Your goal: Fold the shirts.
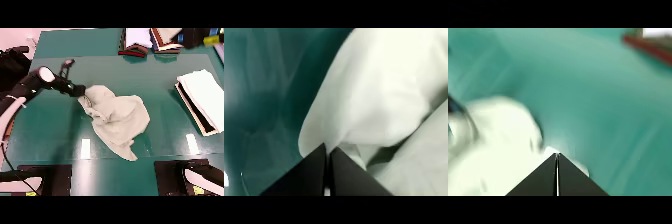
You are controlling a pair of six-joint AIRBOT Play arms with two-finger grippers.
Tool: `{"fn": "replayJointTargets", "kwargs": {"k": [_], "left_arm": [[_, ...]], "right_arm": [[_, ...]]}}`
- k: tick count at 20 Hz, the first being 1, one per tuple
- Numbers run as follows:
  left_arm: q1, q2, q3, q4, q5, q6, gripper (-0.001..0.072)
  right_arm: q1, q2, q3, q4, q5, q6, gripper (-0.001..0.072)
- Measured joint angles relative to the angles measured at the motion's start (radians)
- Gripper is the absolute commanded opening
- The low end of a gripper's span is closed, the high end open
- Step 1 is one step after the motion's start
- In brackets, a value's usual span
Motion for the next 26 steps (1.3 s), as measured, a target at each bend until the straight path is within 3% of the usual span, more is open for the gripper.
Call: {"fn": "replayJointTargets", "kwargs": {"k": [1,2,3,4,9,14,17,18,19,20,26], "left_arm": [[0.014,0.024,0.020,0.013,0.003,0.001,0.0025],[0.023,0.045,0.034,0.028,0.002,0.002,0.0025],[0.031,0.064,0.046,0.046,0.004,0.003,0.0025],[0.036,0.076,0.054,0.058,0.004,0.003,0.0025],[0.047,0.099,0.070,0.091,-0.012,0.004,0.0025],[0.049,0.103,0.074,0.096,-0.026,0.004,0.0025],[0.050,0.103,0.074,0.099,-0.035,0.004,0.0025],[0.050,0.103,0.074,0.099,-0.040,0.004,0.0025],[0.049,0.103,0.074,0.099,-0.040,0.004,0.0025],[0.050,0.103,0.074,0.099,-0.041,0.004,0.0025],[0.049,0.192,0.130,0.139,-0.046,0.004,0.0025]], "right_arm": [[-0.020,0.023,-0.083,-0.002,0.004,0.001,0.0019],[-0.042,0.046,-0.180,-0.001,0.005,0.002,0.0112],[-0.058,0.064,-0.276,-0.001,0.006,0.006,0.0339],[-0.071,0.078,-0.381,-0.001,0.002,0.013,0.0438],[-0.044,0.058,-0.802,0.136,-0.124,0.029,0.0439],[0.105,-0.101,-0.908,0.396,-0.315,-0.061,0.0440],[0.186,-0.209,-0.849,0.469,-0.381,-0.089,0.0418],[0.207,-0.243,-0.819,0.483,-0.396,-0.094,0.0311],[0.223,-0.273,-0.790,0.490,-0.407,-0.098,0.0090],[0.235,-0.300,-0.760,0.497,-0.414,-0.102,0.0015],[0.204,-0.291,-0.559,0.431,-0.373,-0.128,0.0015]]}}
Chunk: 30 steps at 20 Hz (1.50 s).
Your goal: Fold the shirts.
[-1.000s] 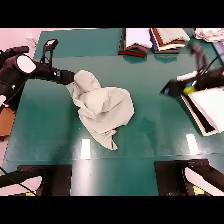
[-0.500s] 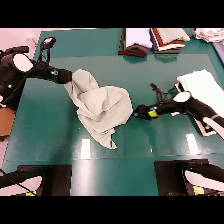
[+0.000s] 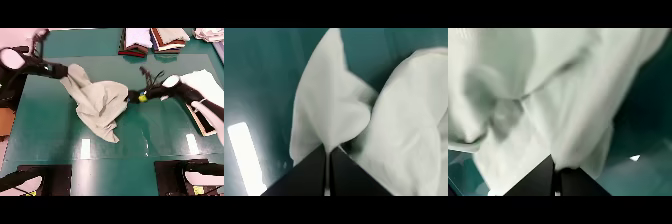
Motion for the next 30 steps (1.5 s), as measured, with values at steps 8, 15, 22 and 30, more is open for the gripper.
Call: {"fn": "replayJointTargets", "kwargs": {"k": [8,15,22,30], "left_arm": [[0.000,0.359,0.277,0.069,0.017,0.000,0.0025],[0.000,0.566,0.350,0.002,0.015,0.000,0.0024],[0.000,0.477,0.243,-0.015,-0.119,0.000,0.0025],[0.001,0.063,-0.047,0.076,-0.031,0.000,0.0025]], "right_arm": [[-0.239,0.377,0.430,-0.131,0.165,-0.005,0.0014],[-0.426,0.539,0.714,-0.149,0.273,0.032,0.0014],[-0.428,0.367,0.852,-0.214,0.438,0.161,0.0015],[-0.169,-0.048,0.703,-0.537,0.528,0.254,0.0015]]}}
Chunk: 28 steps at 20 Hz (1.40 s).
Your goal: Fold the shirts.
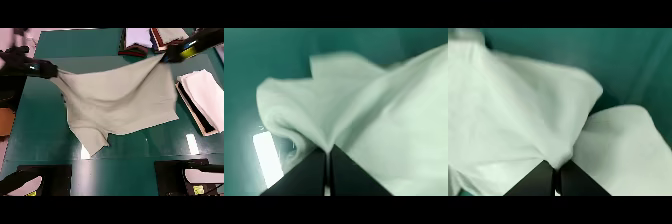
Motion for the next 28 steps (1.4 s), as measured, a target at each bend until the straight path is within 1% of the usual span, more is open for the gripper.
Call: {"fn": "replayJointTargets", "kwargs": {"k": [2,3,4,5,6,7,9,11,13,16,18,20,22,25,28], "left_arm": [[0.000,-0.103,-0.022,0.029,0.061,0.000,0.0027],[0.000,-0.134,-0.027,0.041,0.095,0.000,0.0074],[0.000,-0.163,-0.031,0.050,0.127,0.000,0.0360],[0.002,-0.182,-0.033,0.061,0.136,0.000,0.0556],[0.009,-0.196,-0.026,0.066,0.150,-0.003,0.0535],[0.020,-0.206,-0.014,0.072,0.142,-0.006,0.0535],[0.057,-0.209,0.008,0.078,0.072,-0.018,0.0535],[0.106,-0.184,-0.003,0.069,-0.010,-0.026,0.0536],[0.148,-0.128,-0.069,0.037,-0.064,-0.030,0.0536],[0.180,-0.023,-0.259,-0.013,-0.103,-0.033,0.0536],[0.190,0.035,-0.409,-0.078,-0.095,-0.033,0.0536],[0.195,0.070,-0.547,-0.158,-0.055,-0.031,0.0536],[0.197,0.086,-0.649,-0.242,-0.002,-0.011,0.0536],[0.174,0.095,-0.735,-0.348,0.077,0.031,0.0536],[0.113,0.097,-0.769,-0.407,0.158,0.051,0.0532]], "right_arm": [[0.019,-0.087,-0.031,-0.021,-0.051,0.006,0.0015],[0.026,-0.127,-0.034,-0.027,-0.072,0.008,0.0026],[0.030,-0.159,-0.026,-0.034,-0.084,0.009,0.0230],[0.030,-0.187,-0.008,-0.036,-0.099,0.010,0.0450],[0.029,-0.210,0.016,-0.042,-0.102,0.010,0.0463],[0.027,-0.225,0.042,-0.042,-0.104,0.010,0.0461],[0.013,-0.237,0.098,-0.045,-0.098,0.010,0.0449],[-0.003,-0.225,0.135,-0.047,-0.058,0.002,0.0447],[-0.018,-0.196,0.154,-0.047,-0.002,-0.021,0.0447],[-0.029,-0.147,0.168,-0.019,0.073,-0.040,0.0447],[-0.029,-0.114,0.172,0.016,0.098,-0.045,0.0447],[-0.018,-0.089,0.174,0.041,0.109,-0.048,0.0447],[-0.004,-0.072,0.175,0.058,0.115,-0.051,0.0447],[0.016,-0.062,0.175,0.067,0.120,-0.051,0.0447],[0.024,-0.058,0.175,0.071,0.122,-0.052,0.0447]]}}
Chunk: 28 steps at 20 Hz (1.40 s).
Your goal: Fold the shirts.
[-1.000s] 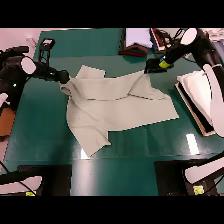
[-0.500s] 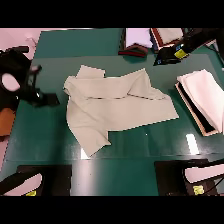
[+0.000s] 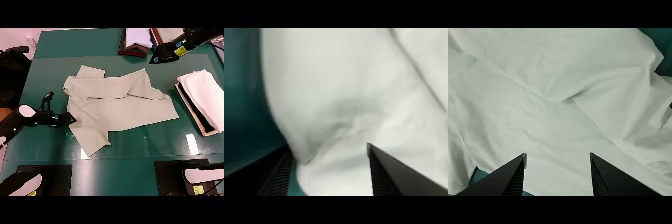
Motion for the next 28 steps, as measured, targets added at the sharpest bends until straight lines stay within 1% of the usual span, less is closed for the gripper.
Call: {"fn": "replayJointTargets", "kwargs": {"k": [1,2,3,5,7,10,15,19,22,26,27,28], "left_arm": [[-0.019,0.000,-0.005,-0.008,0.023,0.000,0.0336],[-0.032,-0.001,-0.008,-0.005,0.039,-0.002,0.0068],[-0.041,-0.001,-0.003,0.001,0.041,-0.008,0.0025],[-0.055,0.005,0.031,0.006,0.037,-0.014,0.0025],[-0.058,0.017,0.085,0.047,0.018,-0.021,0.0025],[-0.063,0.034,0.174,0.101,-0.031,-0.024,0.0025],[-0.064,0.043,0.244,0.141,-0.077,-0.025,0.0025],[-0.065,0.045,0.257,0.149,-0.083,-0.027,0.0025],[-0.065,0.045,0.260,0.150,-0.078,-0.031,0.0025],[-0.066,0.045,0.261,0.145,-0.075,-0.032,0.0025],[-0.065,0.045,0.261,0.143,-0.075,-0.032,0.0025],[-0.065,0.045,0.261,0.138,-0.074,-0.033,0.0025]], "right_arm": [[0.002,0.001,0.000,0.001,0.002,0.000,0.0447],[0.002,0.002,0.000,0.004,0.006,0.000,0.0447],[0.000,0.002,0.000,0.004,0.016,0.000,0.0447],[-0.017,0.006,-0.006,0.003,0.042,0.000,0.0447],[-0.052,0.031,-0.056,0.003,0.057,0.000,0.0447],[-0.145,0.106,-0.245,0.000,0.045,0.000,0.0447],[-0.399,0.269,-0.737,-0.001,-0.080,-0.001,0.0452],[-0.607,0.345,-1.073,0.006,-0.197,-0.028,0.0450],[-0.702,0.365,-1.226,0.035,-0.272,-0.065,0.0448],[-0.731,0.373,-1.323,0.119,-0.365,-0.114,0.0446],[-0.720,0.373,-1.333,0.139,-0.381,-0.120,0.0432],[-0.702,0.370,-1.341,0.162,-0.403,-0.126,0.0399]]}}
